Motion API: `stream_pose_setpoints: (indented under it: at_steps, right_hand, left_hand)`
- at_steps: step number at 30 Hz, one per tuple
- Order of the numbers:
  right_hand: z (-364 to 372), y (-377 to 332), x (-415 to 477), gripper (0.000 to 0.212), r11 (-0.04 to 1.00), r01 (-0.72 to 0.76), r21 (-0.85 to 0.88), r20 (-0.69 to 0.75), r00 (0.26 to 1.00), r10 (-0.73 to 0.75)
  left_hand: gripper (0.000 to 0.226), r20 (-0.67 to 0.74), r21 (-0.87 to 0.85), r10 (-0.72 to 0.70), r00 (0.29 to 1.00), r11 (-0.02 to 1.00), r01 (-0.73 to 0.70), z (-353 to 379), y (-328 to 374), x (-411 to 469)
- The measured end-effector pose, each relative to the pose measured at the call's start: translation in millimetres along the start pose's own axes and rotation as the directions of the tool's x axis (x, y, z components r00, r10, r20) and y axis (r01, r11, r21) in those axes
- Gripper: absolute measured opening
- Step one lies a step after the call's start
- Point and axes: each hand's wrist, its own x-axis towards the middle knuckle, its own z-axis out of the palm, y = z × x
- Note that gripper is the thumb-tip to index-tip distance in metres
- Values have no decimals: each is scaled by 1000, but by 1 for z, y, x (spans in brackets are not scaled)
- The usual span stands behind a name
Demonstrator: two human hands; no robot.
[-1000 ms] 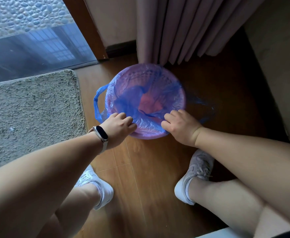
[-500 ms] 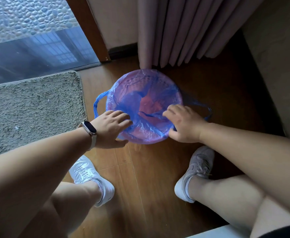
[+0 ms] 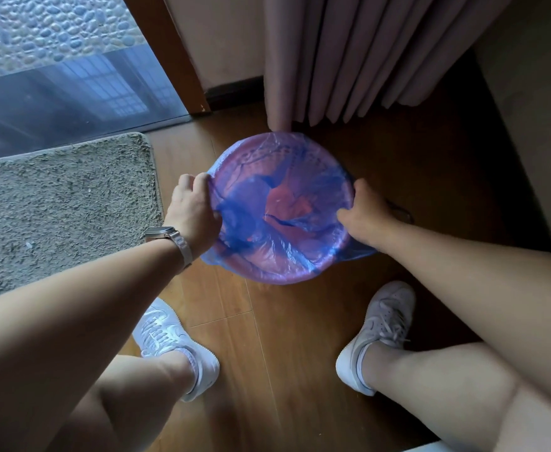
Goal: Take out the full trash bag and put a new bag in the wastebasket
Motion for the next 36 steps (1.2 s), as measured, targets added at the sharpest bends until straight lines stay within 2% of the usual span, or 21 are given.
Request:
stream_pose_setpoints:
  at_steps: [2,5,9,13,17,19,23,25,29,33,36]
  right_hand:
    - [2,4,6,33,998,9,-59,9,1000,-9]
    - [5,5,13,29,999,16,-31,30,999,-15]
    - [8,5,16,28,1000,30,3,56,998,-31]
    - [-1,10,13,25,999,53,7,32,998,-53]
    - [-22,6,5,29,999,45,21,32,998,-46]
    - [-32,0,-5,37,997,73,5,63,995,-73]
    - [-54,-14,-32,43,956,226,-188,24,974,-225]
    - [-67,-25,-53,40,933,286,-220,15,957,-290]
    - [-93,-54,-108,51,872,379,-310,78,924,-374]
    - [-117,-78,-167,56,783,478,-398,79,868,-490]
    - [-136,-89,-197,56,675,555,-485,42,786,-616]
  left_hand:
    - [46,40,-51,-38,998,998,40,3,-4,5]
    - [28,90,-40,-108,990,993,112,7,-11,10]
    - [29,154,-13,-155,976,987,159,13,-15,6]
    - [32,196,-66,-114,974,989,129,10,-7,6]
    - [72,197,-107,-17,980,993,39,0,8,3]
    - [78,188,-82,23,982,997,-7,-12,16,-5]
    - [70,147,25,191,970,980,-197,-49,31,-30]
    - [62,113,58,247,962,965,-254,-73,40,-48]
    - [53,39,129,343,938,930,-346,-126,57,-93]
    - [54,-34,152,382,924,915,-373,-170,68,-134]
    - [50,-111,180,460,881,881,-437,-191,77,-152]
